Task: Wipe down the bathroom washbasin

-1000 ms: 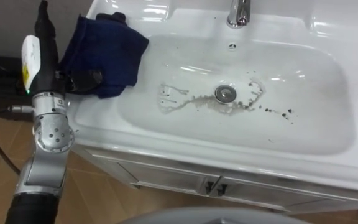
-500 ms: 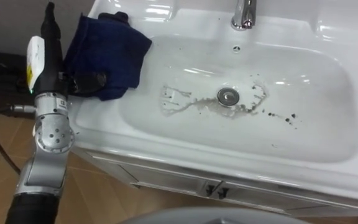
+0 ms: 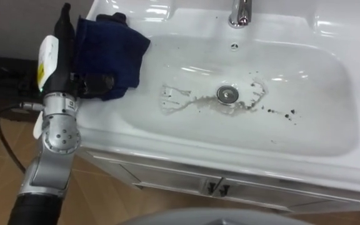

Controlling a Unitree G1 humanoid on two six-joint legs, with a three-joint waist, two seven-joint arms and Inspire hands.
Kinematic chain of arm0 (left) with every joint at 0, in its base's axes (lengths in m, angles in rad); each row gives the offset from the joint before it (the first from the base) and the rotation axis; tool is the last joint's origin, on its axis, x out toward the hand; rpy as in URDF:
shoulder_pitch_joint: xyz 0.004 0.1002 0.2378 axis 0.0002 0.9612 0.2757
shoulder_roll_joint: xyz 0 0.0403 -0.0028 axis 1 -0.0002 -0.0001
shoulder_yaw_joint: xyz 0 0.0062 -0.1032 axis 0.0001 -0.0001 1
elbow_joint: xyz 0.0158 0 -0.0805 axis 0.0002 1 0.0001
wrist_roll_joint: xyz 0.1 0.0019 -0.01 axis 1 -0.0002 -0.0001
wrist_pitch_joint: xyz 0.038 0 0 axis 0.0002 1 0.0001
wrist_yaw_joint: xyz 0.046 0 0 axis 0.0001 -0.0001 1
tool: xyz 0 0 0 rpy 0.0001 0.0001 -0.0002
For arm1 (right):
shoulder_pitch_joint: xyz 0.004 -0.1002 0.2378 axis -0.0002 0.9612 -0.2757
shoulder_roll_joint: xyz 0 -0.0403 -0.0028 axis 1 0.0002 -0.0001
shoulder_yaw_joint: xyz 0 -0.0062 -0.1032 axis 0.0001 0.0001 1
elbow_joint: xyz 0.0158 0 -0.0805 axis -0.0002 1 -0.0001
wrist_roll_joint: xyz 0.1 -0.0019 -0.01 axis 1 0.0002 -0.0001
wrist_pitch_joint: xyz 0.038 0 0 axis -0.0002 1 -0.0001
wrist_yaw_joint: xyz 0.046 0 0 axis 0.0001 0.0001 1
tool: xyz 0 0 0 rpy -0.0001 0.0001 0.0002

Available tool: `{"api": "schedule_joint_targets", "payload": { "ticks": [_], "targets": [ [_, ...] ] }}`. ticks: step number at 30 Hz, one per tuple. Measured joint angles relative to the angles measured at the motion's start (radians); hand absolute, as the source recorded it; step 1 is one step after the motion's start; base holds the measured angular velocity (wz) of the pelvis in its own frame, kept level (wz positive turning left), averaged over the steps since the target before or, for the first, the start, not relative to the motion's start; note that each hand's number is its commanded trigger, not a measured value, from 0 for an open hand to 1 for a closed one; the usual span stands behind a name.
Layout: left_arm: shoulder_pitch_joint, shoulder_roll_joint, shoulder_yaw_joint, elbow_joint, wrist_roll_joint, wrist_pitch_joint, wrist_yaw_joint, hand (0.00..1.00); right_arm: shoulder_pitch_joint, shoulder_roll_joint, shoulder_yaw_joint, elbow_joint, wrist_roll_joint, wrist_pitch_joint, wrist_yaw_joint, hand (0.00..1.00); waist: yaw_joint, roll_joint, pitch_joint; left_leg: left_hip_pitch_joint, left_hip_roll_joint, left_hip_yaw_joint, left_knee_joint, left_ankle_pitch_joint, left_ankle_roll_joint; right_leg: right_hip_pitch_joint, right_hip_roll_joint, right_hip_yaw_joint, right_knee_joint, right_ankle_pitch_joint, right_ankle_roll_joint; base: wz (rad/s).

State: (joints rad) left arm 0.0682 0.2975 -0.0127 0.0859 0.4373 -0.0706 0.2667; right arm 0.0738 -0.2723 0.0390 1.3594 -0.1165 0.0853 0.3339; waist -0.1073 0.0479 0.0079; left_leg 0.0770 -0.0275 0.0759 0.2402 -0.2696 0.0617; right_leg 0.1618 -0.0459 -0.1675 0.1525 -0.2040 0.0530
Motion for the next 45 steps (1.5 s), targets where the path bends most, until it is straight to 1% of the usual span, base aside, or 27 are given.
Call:
{"api": "schedule_joint_targets", "payload": {
  "ticks": [6,12,16,29,34,37,38,39,40,41,42,45],
  "targets": [
    [-0.020,0.000,-0.040,-0.007,0.066,0.000,-0.003,0.00,0.005,0.004,0.000,-0.001,0.002,-0.001,0.007,0.00,-0.003,-0.001,0.0010,-0.001,-0.001,0.001,0.009,0.000,0.000,0.003,-0.002,-0.001,0.000,0.000,0.000,0.00],
    [-0.020,0.001,-0.072,-0.007,0.080,0.000,-0.004,0.00,0.004,0.006,0.000,-0.012,0.002,-0.001,0.006,0.00,-0.006,-0.007,0.0049,-0.003,-0.001,0.004,0.011,0.000,0.000,0.000,-0.002,0.003,0.000,0.000,0.000,0.00],
    [-0.020,0.004,-0.073,-0.007,0.126,0.000,-0.004,0.00,0.003,0.006,-0.001,-0.012,0.003,-0.003,0.007,0.00,-0.009,-0.008,0.0052,-0.009,0.000,0.004,0.016,0.000,0.000,-0.001,-0.002,0.002,0.000,0.000,0.000,0.00],
    [-0.020,0.004,-0.074,0.025,0.126,0.000,-0.003,0.00,0.002,0.006,-0.001,-0.009,0.017,-0.005,0.008,0.00,-0.009,-0.006,0.0042,-0.012,0.004,0.005,0.022,0.000,0.000,-0.003,0.002,0.002,0.000,0.005,-0.008,0.00],
    [-0.020,0.004,-0.076,0.070,0.125,0.000,0.002,0.00,0.003,0.006,0.000,-0.009,0.017,-0.005,0.006,0.00,-0.011,-0.005,0.0042,-0.011,0.005,0.004,0.019,0.000,0.000,-0.005,0.003,0.002,0.000,0.005,-0.008,0.00],
    [-0.020,0.004,-0.076,0.145,0.123,0.000,0.002,0.00,0.002,0.006,-0.002,-0.009,0.015,0.001,-0.004,0.00,-0.009,0.000,0.0013,-0.008,0.006,0.005,0.013,0.000,0.000,-0.006,0.005,0.005,0.000,0.005,-0.008,-0.01],
    [-0.020,0.003,-0.076,0.173,0.122,0.000,0.002,0.00,0.003,0.006,-0.002,-0.009,0.015,0.003,-0.006,0.00,-0.006,0.002,0.0007,-0.003,0.006,0.007,0.010,0.000,-0.001,-0.004,0.006,0.012,0.000,0.005,-0.009,-0.07],
    [-0.021,0.002,-0.076,0.187,0.120,-0.002,0.002,0.00,0.003,0.006,-0.002,-0.009,0.015,0.003,-0.007,0.00,-0.003,0.002,0.0004,0.000,0.008,0.009,0.007,0.001,-0.001,-0.004,0.007,0.017,0.000,0.006,-0.009,-0.08],
    [-0.022,0.001,-0.076,0.194,0.119,-0.005,0.003,0.00,0.003,0.006,-0.002,-0.009,0.015,0.003,-0.007,0.00,-0.001,-0.001,0.0016,0.002,0.008,0.010,0.003,0.002,-0.003,-0.003,0.007,0.017,0.001,0.006,-0.009,-0.08],
    [-0.028,0.001,-0.076,0.223,0.118,-0.019,0.005,0.00,0.003,0.006,-0.002,-0.009,0.015,0.004,-0.010,0.00,0.002,-0.002,-0.0011,0.005,0.008,0.014,-0.003,0.003,-0.005,-0.003,0.008,0.017,0.001,0.006,-0.010,-0.09],
    [-0.030,0.000,-0.076,0.242,0.116,-0.024,0.005,0.00,0.004,0.005,-0.002,-0.010,0.014,0.004,-0.014,0.00,0.002,0.000,-0.0031,0.005,0.010,0.018,-0.003,0.003,-0.005,-0.002,0.009,0.020,0.001,0.006,-0.010,-0.09],
    [-0.033,-0.001,-0.075,0.255,0.116,-0.023,0.005,0.00,0.005,0.003,-0.002,-0.012,0.012,0.007,-0.014,0.00,0.003,0.001,-0.0049,0.005,0.013,0.023,-0.003,0.004,-0.007,-0.002,0.011,0.026,0.001,0.006,-0.010,-0.06]
  ]
}}
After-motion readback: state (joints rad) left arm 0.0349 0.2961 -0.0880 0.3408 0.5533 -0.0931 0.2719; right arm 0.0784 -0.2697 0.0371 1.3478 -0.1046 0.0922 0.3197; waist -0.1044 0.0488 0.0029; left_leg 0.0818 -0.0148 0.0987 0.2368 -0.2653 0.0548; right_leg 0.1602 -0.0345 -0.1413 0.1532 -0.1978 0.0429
